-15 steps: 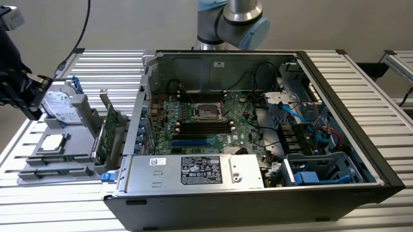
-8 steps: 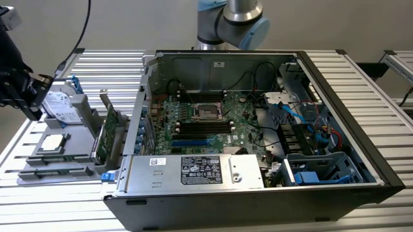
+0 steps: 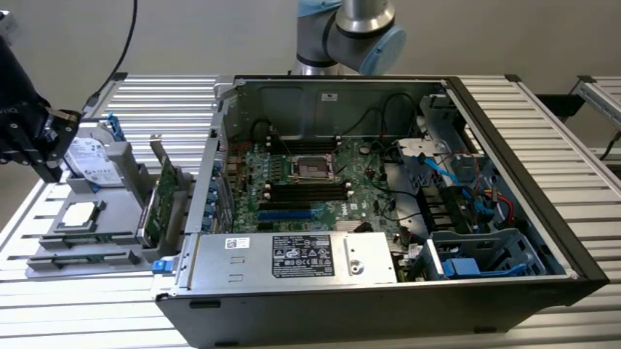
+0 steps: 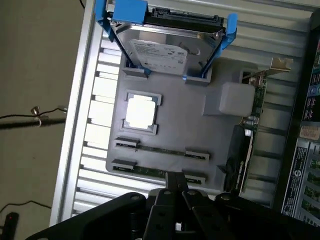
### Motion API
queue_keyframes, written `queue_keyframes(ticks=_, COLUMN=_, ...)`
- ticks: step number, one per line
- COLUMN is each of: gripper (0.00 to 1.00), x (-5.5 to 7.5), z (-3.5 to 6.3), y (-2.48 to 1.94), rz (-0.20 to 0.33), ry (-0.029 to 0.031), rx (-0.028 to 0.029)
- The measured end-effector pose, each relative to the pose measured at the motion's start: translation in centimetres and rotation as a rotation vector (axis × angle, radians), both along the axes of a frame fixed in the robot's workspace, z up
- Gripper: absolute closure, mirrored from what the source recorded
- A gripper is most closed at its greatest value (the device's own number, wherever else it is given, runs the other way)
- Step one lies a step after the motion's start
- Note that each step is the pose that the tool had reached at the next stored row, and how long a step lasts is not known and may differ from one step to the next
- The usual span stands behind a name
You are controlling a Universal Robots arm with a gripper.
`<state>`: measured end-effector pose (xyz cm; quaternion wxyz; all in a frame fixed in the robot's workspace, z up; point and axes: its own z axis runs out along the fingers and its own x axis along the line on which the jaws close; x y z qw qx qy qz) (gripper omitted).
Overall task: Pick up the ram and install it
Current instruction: 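Pick up the ram and move it above insertion slot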
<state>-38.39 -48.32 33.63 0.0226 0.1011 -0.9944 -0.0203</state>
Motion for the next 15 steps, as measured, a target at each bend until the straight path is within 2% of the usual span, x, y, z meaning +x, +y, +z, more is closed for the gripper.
queue_keyframes(ticks=15, gripper=0.89, x=0.00, z=-0.41, y=0.00, rz=0.274, ry=0.0001, rx=0.0001)
